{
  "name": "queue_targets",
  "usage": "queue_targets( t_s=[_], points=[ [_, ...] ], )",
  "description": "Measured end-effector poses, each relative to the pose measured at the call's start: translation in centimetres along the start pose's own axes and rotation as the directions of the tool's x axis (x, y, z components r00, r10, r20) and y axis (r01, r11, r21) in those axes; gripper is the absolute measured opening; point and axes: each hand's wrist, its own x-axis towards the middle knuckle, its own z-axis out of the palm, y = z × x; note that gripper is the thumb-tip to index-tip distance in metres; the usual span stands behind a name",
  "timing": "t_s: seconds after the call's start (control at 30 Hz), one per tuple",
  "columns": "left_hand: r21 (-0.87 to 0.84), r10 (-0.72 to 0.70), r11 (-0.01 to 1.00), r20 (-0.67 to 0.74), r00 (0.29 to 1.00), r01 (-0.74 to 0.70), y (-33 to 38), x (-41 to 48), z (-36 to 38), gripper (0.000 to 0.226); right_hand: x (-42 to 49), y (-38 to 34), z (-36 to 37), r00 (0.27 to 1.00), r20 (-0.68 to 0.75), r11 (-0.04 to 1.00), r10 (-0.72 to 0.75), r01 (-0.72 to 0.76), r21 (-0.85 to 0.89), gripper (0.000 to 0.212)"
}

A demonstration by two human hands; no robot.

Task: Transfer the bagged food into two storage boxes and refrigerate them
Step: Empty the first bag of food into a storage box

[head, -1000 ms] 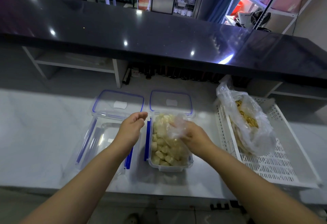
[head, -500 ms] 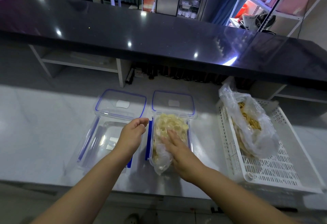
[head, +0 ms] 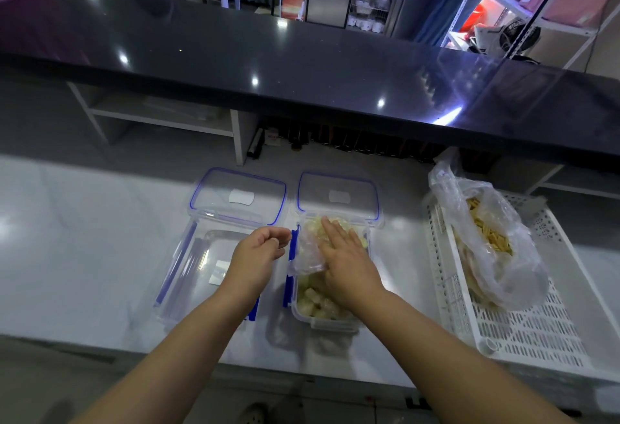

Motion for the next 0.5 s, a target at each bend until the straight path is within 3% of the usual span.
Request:
queue_targets(
  t_s=[0.13,0.23,0.33,0.43,0.5],
  points=[
    [0.007,0.027,1.000,0.001,1.000,-0.027,0.3,0.2,-0.3,0.034,-0.1,0.9,-0.1,0.992,-0.074,0.993,0.099,-0.094,0.076,0.063],
    [0.019,0.046,0.999,0.017,0.999,-0.046,0.4,0.2,-0.5,0.034,-0.6,0.8,-0.7,0.979,-0.099,0.936,0.178,-0.137,0.324,0.046],
    [0.041,0.063,0.997,0.048,0.997,-0.065,0.7,0.4,-0.4,0.033,-1.1,0.4,-2.6,0.922,-0.108,0.652,0.372,-0.177,0.737,0.019],
    [0.065,0.099,0.992,0.095,0.990,-0.106,1.4,0.9,-0.1,0.032,-1.1,0.2,-5.1,0.861,-0.039,0.357,0.507,-0.168,0.919,0.022],
    [0.072,0.124,0.988,0.122,0.985,-0.133,2.0,1.2,0.2,0.031,-1.2,0.1,-6.4,0.869,-0.020,0.213,0.495,-0.099,0.972,0.021]
  ],
)
